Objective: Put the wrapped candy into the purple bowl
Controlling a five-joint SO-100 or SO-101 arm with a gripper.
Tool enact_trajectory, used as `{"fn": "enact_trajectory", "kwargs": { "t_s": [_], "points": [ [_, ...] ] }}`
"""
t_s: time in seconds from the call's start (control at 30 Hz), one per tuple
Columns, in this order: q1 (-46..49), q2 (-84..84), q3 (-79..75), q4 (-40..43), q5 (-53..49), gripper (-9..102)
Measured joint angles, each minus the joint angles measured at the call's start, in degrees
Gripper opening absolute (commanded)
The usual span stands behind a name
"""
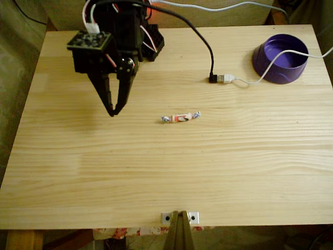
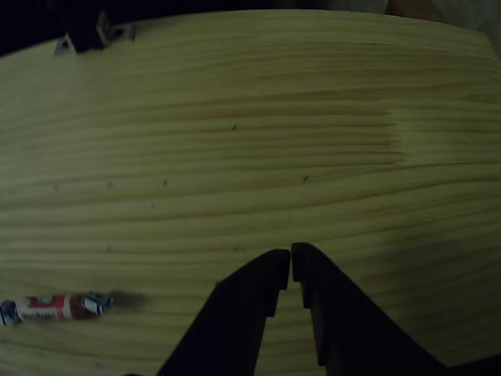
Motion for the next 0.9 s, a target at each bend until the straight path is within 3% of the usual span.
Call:
{"fn": "enact_trajectory", "kwargs": {
  "t_s": [0.47, 0.9],
  "points": [
    [-11.7, -1.1, -11.9, 6.2, -7.6, -2],
    [-17.1, -33.0, -29.7, 8.3, -22.6, -2]
  ]
}}
